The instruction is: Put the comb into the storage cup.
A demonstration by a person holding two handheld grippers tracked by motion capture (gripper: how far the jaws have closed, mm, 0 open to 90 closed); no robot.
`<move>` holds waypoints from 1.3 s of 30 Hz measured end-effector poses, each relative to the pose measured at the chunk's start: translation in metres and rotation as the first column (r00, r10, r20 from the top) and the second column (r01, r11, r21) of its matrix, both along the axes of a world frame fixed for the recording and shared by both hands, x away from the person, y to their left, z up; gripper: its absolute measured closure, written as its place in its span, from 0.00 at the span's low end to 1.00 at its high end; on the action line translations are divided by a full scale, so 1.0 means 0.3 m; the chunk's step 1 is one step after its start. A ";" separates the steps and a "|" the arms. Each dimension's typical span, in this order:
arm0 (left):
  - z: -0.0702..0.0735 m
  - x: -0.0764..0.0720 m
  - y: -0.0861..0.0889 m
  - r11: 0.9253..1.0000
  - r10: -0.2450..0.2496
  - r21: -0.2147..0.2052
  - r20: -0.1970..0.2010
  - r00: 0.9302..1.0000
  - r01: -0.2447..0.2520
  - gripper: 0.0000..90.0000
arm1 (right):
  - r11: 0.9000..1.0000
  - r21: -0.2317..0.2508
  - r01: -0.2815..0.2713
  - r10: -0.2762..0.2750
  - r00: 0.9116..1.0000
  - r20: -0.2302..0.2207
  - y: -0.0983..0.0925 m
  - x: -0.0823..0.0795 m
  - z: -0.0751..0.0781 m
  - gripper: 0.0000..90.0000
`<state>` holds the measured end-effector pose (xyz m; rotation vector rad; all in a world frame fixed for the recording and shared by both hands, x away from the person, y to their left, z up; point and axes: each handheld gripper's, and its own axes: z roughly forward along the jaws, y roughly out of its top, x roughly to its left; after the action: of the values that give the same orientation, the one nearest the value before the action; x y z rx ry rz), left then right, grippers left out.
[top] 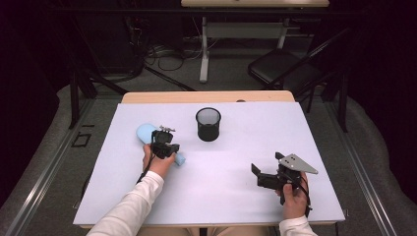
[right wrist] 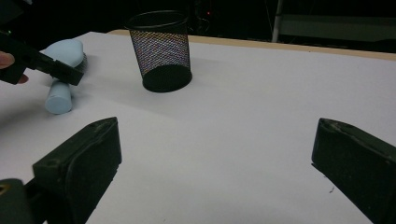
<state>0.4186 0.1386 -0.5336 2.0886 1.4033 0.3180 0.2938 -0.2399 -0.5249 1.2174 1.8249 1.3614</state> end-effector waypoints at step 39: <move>0.029 -0.100 0.149 0.998 0.002 0.056 -0.050 0.999 0.001 1.00 | 1.000 0.007 0.008 -0.008 1.000 -0.002 -0.004 -0.001 -0.001 0.02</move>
<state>0.3885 0.1834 -0.5249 2.1551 1.4395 0.3105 0.2935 -0.2412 -0.5250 1.2285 1.8163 1.3637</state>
